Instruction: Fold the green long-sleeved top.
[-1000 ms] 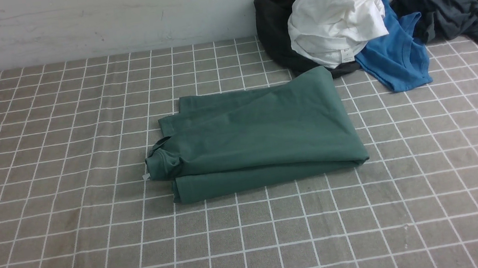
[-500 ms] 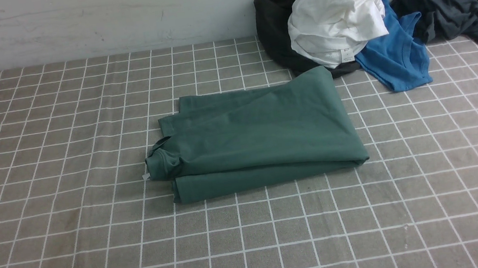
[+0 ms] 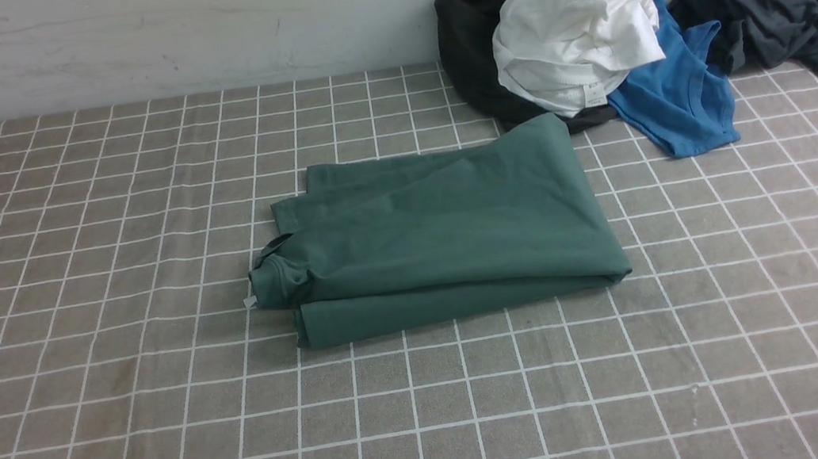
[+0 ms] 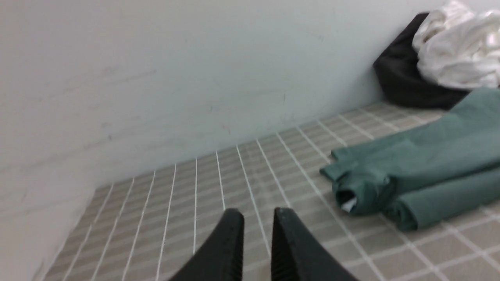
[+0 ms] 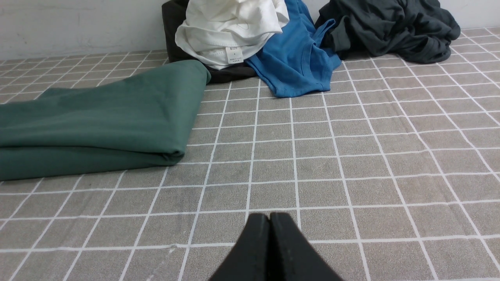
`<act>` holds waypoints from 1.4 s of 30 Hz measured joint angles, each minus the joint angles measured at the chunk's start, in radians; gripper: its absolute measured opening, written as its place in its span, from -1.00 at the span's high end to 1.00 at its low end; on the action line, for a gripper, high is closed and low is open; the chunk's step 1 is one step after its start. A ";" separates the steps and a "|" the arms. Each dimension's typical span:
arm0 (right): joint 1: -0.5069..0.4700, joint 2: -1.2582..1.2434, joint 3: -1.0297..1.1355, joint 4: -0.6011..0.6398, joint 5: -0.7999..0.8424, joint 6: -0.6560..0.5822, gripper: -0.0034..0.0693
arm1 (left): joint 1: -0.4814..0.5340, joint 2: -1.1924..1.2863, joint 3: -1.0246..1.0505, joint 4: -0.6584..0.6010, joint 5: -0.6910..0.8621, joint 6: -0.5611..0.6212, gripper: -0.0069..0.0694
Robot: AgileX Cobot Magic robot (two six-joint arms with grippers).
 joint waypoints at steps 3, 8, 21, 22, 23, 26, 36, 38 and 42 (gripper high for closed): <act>0.000 0.000 0.000 0.000 0.000 0.000 0.94 | 0.014 0.000 0.018 -0.026 0.124 -0.036 0.56; 0.000 0.000 0.000 0.000 0.000 0.000 0.94 | 0.016 0.000 0.018 -0.069 0.255 -0.107 0.56; 0.000 0.000 0.000 0.000 0.000 0.000 0.94 | 0.016 0.000 0.017 -0.077 0.254 -0.119 0.56; 0.000 0.000 0.000 0.000 0.000 0.000 0.94 | 0.016 0.000 0.017 -0.077 0.254 -0.119 0.56; 0.000 0.000 0.000 0.000 0.000 0.000 0.94 | 0.016 0.000 0.017 -0.077 0.254 -0.119 0.56; 0.000 0.000 0.000 0.000 0.000 0.000 0.94 | 0.016 0.000 0.017 -0.077 0.254 -0.119 0.56; 0.000 0.000 0.000 0.000 0.000 0.000 0.94 | 0.016 0.000 0.017 -0.077 0.254 -0.119 0.56; 0.000 0.000 0.000 0.000 0.000 0.000 0.94 | 0.016 0.000 0.017 -0.077 0.254 -0.119 0.56; 0.000 0.000 0.000 0.000 0.000 0.000 0.94 | 0.016 0.000 0.017 -0.077 0.254 -0.119 0.56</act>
